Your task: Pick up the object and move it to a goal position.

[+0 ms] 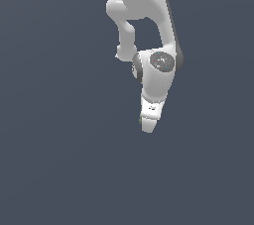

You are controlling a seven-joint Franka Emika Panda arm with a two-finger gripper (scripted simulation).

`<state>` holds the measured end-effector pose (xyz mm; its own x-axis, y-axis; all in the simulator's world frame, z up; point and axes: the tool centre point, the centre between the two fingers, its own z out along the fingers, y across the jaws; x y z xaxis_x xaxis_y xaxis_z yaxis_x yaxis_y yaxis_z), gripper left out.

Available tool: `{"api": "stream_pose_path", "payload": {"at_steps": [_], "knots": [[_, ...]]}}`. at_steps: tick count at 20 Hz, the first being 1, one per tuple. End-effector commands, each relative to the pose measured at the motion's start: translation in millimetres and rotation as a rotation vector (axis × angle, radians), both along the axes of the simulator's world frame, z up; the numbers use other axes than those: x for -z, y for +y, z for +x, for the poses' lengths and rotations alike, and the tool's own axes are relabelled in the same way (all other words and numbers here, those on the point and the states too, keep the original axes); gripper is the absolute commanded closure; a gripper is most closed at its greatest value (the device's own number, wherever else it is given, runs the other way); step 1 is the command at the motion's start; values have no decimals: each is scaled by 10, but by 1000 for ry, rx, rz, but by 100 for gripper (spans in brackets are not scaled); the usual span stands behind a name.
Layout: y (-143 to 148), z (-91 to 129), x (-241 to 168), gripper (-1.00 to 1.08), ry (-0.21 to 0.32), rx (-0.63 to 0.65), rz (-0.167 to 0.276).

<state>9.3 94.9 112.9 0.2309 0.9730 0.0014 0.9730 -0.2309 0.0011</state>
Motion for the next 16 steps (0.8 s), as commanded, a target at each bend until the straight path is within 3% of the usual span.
{"api": "stream_pose_path", "payload": {"at_steps": [1, 16], "knots": [[153, 126, -104, 108, 1, 1, 0], [856, 731, -573, 108, 1, 1, 0]]}}
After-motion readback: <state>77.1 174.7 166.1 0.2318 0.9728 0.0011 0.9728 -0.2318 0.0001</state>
